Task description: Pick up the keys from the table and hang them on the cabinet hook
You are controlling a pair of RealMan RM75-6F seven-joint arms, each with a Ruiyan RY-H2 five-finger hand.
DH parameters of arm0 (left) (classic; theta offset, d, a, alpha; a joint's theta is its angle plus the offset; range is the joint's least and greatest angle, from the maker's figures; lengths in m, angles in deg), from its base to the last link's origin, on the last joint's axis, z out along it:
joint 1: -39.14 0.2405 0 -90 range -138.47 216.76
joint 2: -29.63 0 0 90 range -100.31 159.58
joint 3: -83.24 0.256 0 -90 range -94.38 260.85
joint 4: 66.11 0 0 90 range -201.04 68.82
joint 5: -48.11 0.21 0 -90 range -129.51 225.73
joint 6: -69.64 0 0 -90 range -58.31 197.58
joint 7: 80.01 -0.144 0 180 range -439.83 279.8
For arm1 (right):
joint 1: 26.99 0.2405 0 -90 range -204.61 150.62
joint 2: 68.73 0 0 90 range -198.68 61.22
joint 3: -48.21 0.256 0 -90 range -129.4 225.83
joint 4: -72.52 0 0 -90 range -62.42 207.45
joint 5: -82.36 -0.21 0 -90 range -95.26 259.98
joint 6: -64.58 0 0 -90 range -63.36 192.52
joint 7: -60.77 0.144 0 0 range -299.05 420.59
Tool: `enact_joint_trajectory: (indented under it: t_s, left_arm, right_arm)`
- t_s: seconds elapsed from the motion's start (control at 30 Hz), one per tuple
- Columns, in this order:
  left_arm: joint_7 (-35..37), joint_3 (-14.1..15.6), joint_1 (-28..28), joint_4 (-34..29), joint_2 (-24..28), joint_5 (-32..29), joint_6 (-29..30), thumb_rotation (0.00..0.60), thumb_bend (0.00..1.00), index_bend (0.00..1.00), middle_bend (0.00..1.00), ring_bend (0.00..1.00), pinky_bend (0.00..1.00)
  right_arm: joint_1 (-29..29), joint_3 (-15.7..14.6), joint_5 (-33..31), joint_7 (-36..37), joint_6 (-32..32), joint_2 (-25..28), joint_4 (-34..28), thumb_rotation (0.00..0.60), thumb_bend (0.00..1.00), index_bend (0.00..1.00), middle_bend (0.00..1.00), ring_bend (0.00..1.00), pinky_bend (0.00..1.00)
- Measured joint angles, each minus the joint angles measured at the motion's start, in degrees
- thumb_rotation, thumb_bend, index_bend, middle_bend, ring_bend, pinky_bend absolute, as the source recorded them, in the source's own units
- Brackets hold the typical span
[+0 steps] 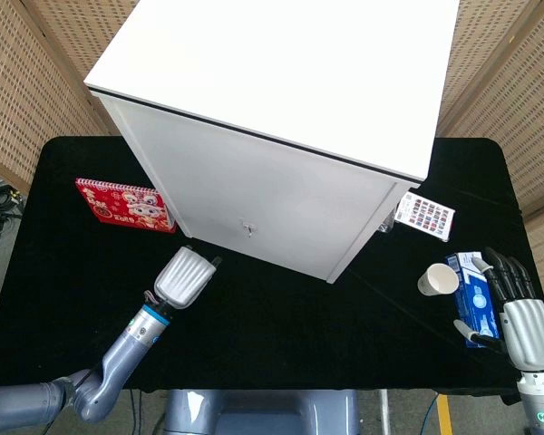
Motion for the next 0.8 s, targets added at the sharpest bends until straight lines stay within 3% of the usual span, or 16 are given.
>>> enact_joint_trajectory:
  t_s: [0.5, 0.8]
  left_arm:
    - [-10.4, -2.2, -5.8, 0.0, 2.5, 8.8, -1.0, 0.600, 0.47, 0.63, 0.94, 0.92, 0.78]
    - [-15.6, -4.8, -9.3, -0.8, 3.5, 10.3, -3.8, 0.600, 0.47, 0.63, 0.94, 0.92, 0.78]
  right_arm:
    - [0.0, 0.3, -0.3, 1.1, -0.2, 0.1, 0.2, 0.600, 0.09, 0.15, 0.00, 0.00, 0.00]
    - [0.0, 0.5, -0.5, 2.0, -0.3, 0.2, 0.3, 0.600, 0.09, 0.15, 0.00, 0.00, 0.00]
